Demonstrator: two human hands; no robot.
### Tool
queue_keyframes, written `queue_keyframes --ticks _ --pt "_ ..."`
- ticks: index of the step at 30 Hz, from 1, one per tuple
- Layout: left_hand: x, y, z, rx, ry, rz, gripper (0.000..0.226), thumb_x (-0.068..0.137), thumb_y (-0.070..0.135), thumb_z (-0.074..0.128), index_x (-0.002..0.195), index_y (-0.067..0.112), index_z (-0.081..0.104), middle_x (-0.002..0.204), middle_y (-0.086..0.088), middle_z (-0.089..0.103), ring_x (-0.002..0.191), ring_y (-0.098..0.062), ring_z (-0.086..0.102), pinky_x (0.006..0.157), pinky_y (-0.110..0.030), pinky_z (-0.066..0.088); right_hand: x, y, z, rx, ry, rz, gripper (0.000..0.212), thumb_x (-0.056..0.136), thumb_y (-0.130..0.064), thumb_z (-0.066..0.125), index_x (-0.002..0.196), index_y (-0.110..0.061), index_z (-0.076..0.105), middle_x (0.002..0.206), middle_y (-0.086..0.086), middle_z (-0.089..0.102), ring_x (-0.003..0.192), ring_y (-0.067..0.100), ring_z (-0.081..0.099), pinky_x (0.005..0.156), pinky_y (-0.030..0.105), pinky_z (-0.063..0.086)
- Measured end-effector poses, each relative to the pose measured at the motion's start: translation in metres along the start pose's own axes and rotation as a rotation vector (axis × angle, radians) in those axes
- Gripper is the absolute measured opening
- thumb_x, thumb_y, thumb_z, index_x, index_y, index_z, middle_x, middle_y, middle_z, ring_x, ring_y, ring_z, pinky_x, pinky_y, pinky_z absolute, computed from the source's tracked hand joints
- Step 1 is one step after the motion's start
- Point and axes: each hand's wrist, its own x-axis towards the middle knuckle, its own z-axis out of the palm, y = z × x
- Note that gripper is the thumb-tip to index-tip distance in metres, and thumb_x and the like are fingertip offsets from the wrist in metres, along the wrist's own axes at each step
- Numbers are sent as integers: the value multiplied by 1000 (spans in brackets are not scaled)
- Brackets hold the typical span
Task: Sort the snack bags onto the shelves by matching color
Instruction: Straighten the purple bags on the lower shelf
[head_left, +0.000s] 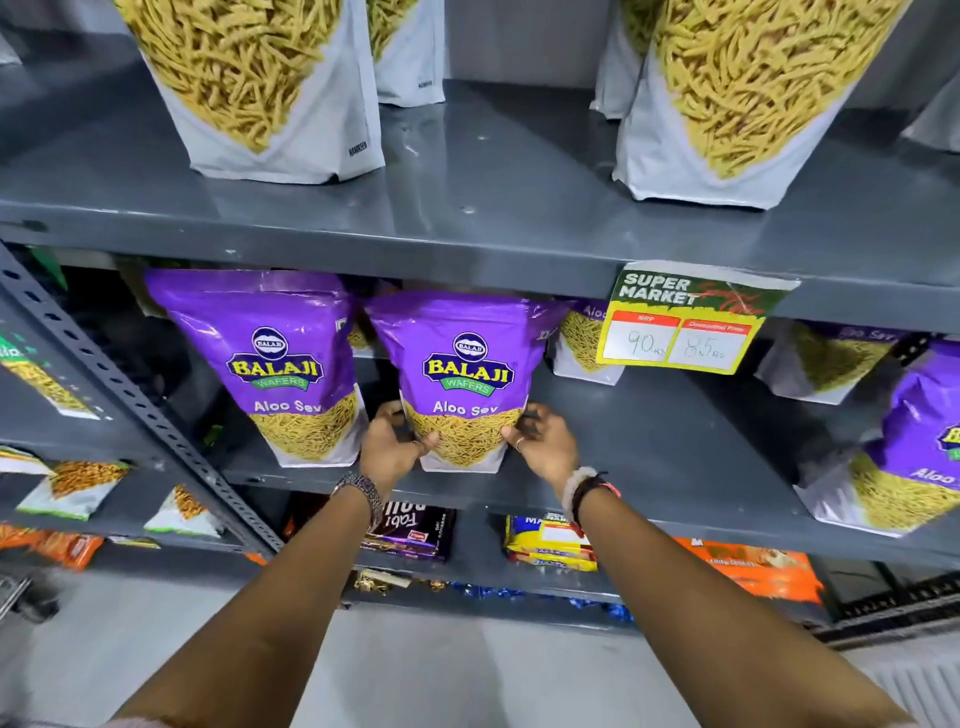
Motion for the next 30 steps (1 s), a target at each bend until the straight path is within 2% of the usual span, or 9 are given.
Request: queue_keyframes --ticks 2,4,6,8,9,15,19,23,30 --pt "0 1 7 15 -20 -10 49 69 -8 71 108 5 44 86 -1 60 93 -22 55 73 -23 52 0 4 -7 -10 45 -5 19 78 -5 64 79 -20 52 71 -6 60 67 8 55 53 -2 37" --pt "-1 2 19 30 -37 -22 53 66 -4 74 110 3 45 97 -9 62 96 -23 57 88 -38 51 -2 9 -18 -36 112 -1 29 77 -5 65 67 -27 48 62 -12 52 63 7 52 55 2 38" --pt "-2 3 34 11 -70 -38 52 64 -4 76 106 7 47 104 -14 65 96 -25 61 95 -47 50 -2 17 -31 -52 178 18 21 76 -8 66 71 -23 53 62 -12 53 73 17 54 64 13 42" --pt "-3 4 51 19 -96 -46 52 62 -1 78 103 8 48 108 -18 68 99 -28 64 95 -51 50 -5 23 -47 -77 228 19 11 77 -10 65 86 -14 60 62 -12 52 78 18 52 56 10 38" --pt "-5 7 61 25 -107 -49 53 62 1 79 105 7 49 108 -18 69 101 -29 64 94 -51 51 -6 25 -56 -79 246 17 16 78 -11 65 93 -9 61 64 -11 54 79 17 52 54 10 36" --pt "-24 26 116 9 -143 -63 53 67 -1 74 113 6 48 109 -11 63 99 -22 59 94 -38 50 -12 36 -103 -81 328 66 26 77 -12 68 102 -5 62 103 15 71 100 24 63 85 26 43" --pt "-30 32 140 12 -170 -78 53 68 0 74 112 8 46 115 -13 64 104 -24 60 96 -40 49 -15 42 -125 -82 350 79 30 78 -11 67 106 -4 60 108 14 70 104 24 63 79 17 39" --pt "-37 35 152 37 -159 -60 51 70 2 73 112 7 47 116 -14 65 104 -27 61 87 -34 49 -13 46 -136 -72 356 97 34 77 -13 68 108 -4 59 111 14 69 107 26 62 89 24 40" --pt "-48 41 147 54 -189 -36 54 73 3 71 120 7 46 124 -14 60 107 -24 58 92 -34 47 -20 44 -140 -74 270 82 34 78 -13 67 109 -4 58 111 15 68 106 28 62 85 24 39"
